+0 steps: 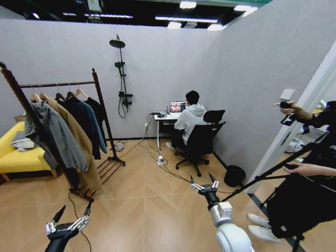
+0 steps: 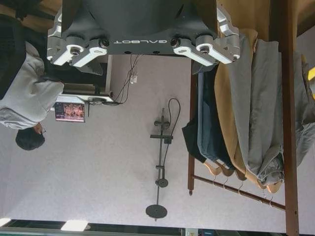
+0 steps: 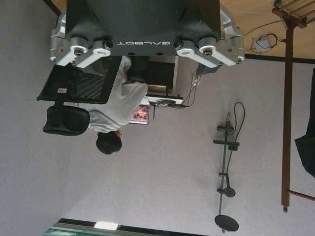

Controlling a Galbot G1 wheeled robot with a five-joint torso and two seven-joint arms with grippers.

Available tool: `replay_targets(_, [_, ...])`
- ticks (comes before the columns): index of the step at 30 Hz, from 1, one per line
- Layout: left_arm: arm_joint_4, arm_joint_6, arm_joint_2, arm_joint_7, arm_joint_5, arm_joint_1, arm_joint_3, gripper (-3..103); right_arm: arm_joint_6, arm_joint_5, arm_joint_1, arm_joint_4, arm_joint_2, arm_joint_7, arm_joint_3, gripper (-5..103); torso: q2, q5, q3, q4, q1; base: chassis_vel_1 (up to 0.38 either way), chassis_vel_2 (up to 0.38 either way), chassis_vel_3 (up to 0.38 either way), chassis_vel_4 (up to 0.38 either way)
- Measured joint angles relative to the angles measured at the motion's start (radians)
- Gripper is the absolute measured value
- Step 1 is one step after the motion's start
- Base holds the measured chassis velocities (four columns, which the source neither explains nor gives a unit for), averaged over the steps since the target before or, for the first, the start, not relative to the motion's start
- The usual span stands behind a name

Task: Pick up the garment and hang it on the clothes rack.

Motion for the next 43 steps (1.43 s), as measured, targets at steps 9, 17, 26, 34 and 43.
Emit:
replay_targets(9, [0.0,0.0,0.0,0.0,0.0,0.0,0.0,100,0.009,0.007,-0.012,0.007,0.002,0.003,0.008,100,0.0,0.0,0.0,0.0,0.0,0.0,0.0,0.0,0.0])
replay_targets(17, [0.0,0.0,0.0,0.0,0.0,0.0,0.0,100,0.014,0.007,-0.002,0.005,0.006,0.079,0.002,100,0.0,0.0,0.0,0.0001,0.0,0.0,0.0,0.0,0.0])
replay_targets(26, [0.0,0.0,0.0,0.0,0.0,0.0,0.0,100,0.023,0.007,-0.007,0.006,0.003,0.084,0.003,100,0.0,0.0,0.0,0.0001,0.0,0.0,0.0,0.0,0.0])
replay_targets(34, [0.0,0.0,0.0,0.0,0.0,0.0,0.0,100,0.053,0.018,-0.011,0.006,0.003,0.009,0.005,100,0.0,-0.0001,0.0,0.0,0.0,0.0,0.0,0.0,0.0])
replay_targets(43, [0.0,0.0,0.0,0.0,0.0,0.0,0.0,100,0.031,0.081,-0.024,0.069,0.026,-0.073,-0.016,100,0.0,-0.0001,0.0,0.0001,0.0,0.0,0.0,0.0,0.0])
